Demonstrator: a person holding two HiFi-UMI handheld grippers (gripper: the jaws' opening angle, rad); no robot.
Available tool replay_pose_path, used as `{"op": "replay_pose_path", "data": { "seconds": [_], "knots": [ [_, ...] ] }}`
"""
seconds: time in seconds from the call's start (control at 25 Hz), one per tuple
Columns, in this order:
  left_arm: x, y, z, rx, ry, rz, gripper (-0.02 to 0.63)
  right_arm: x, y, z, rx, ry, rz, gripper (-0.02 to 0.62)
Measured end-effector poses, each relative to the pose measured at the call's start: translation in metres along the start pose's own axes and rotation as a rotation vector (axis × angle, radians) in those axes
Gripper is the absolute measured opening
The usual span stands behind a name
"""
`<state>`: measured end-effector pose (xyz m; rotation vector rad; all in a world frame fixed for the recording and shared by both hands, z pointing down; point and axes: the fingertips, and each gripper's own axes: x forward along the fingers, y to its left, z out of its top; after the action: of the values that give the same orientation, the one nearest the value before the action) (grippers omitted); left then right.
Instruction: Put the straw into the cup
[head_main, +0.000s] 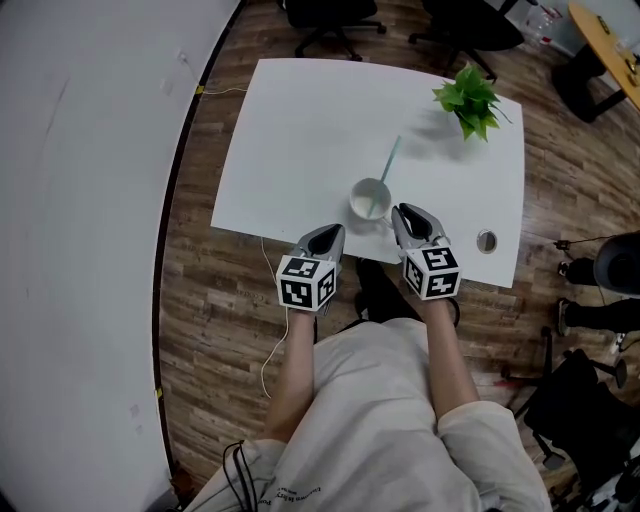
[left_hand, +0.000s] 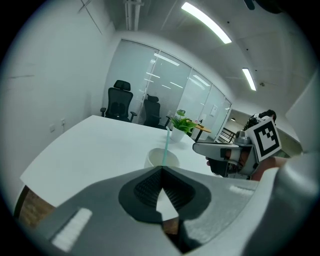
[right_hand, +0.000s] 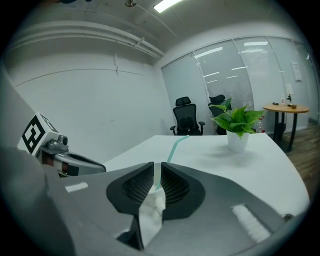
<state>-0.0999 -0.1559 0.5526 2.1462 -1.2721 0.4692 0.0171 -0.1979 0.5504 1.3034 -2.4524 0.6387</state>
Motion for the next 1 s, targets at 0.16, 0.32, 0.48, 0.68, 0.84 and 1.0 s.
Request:
{"op": "replay_pose_path", "data": {
  "seconds": [0.16, 0.32, 0.48, 0.68, 0.84, 1.0],
  "knots": [
    [-0.006, -0.014, -0.005, 0.007, -0.018, 0.005, 0.0, -0.014, -0.003, -0.006, 0.018, -0.011, -0.021, 0.033],
    [-0.012, -0.022, -0.005, 0.014, -0.042, 0.02, 0.0, -0.023, -0.001, -0.01, 0.032, -0.024, -0.026, 0.025],
    [-0.013, -0.031, -0.009, 0.016, -0.06, 0.028, 0.0, -0.03, -0.002, -0.022, 0.023, -0.001, -0.011, 0.025],
    [-0.026, -0.03, -0.011, 0.011, -0.09, 0.062, 0.0, -0.033, -0.006, -0.043, 0.096, 0.056, -0.01, 0.023],
    [-0.033, -0.029, -0.015, -0.003, -0.102, 0.082, 0.0, -0.038, -0.001, -0.048, 0.088, 0.063, 0.007, 0.023],
    [-0.037, -0.032, -0.017, 0.005, -0.105, 0.083, 0.0, -0.044, 0.011, -0.048, 0.065, 0.06, 0.035, 0.023]
  ]
}}
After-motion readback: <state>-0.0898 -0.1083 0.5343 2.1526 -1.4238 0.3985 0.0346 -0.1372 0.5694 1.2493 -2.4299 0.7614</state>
